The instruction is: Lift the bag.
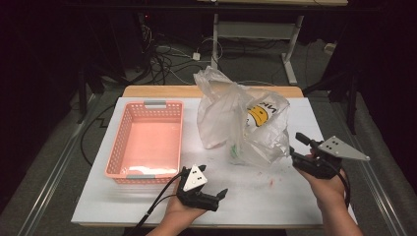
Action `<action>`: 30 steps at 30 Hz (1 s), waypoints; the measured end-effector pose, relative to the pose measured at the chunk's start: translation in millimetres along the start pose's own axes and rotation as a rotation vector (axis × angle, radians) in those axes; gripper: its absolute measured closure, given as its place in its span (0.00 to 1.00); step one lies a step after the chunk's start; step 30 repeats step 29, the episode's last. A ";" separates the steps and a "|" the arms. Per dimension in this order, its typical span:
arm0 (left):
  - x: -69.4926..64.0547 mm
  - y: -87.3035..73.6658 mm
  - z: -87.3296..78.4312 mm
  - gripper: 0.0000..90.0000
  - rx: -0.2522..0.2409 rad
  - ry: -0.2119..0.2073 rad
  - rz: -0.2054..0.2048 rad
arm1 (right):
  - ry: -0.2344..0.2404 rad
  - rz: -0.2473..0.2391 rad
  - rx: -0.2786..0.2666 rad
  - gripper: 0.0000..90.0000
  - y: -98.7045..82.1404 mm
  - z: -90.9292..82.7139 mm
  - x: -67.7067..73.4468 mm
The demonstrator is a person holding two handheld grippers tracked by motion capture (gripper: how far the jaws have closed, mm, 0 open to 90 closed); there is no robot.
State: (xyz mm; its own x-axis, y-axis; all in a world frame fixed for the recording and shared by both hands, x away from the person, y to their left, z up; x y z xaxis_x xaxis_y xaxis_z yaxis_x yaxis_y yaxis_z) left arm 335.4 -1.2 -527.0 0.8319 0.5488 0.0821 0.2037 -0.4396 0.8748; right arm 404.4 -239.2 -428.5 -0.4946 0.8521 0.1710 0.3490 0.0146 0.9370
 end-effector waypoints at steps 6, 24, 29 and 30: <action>-2.5 -2.0 1.5 0.00 0.010 -0.010 0.004 | 0.000 0.029 0.088 0.30 -44.3 12.8 0.3; -3.3 -6.4 4.2 0.00 0.026 0.005 0.018 | 0.004 0.069 0.139 0.00 -92.0 5.6 -1.1; -3.0 -6.0 3.5 0.00 0.014 0.014 0.016 | 0.002 0.053 0.131 0.00 -91.7 6.2 2.6; -3.0 -6.0 3.5 0.00 0.014 0.014 0.016 | 0.002 0.053 0.131 0.00 -91.7 6.2 2.6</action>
Point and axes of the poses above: each handheld gripper's, and its own axes: z roughly forward along the jaws, y roughly out of its top, x roughly to its left, the point moved 10 cm from there along z, roughly forward along the jaws, and after that the axes turned 12 degrees about z, right-handed, at the moved point
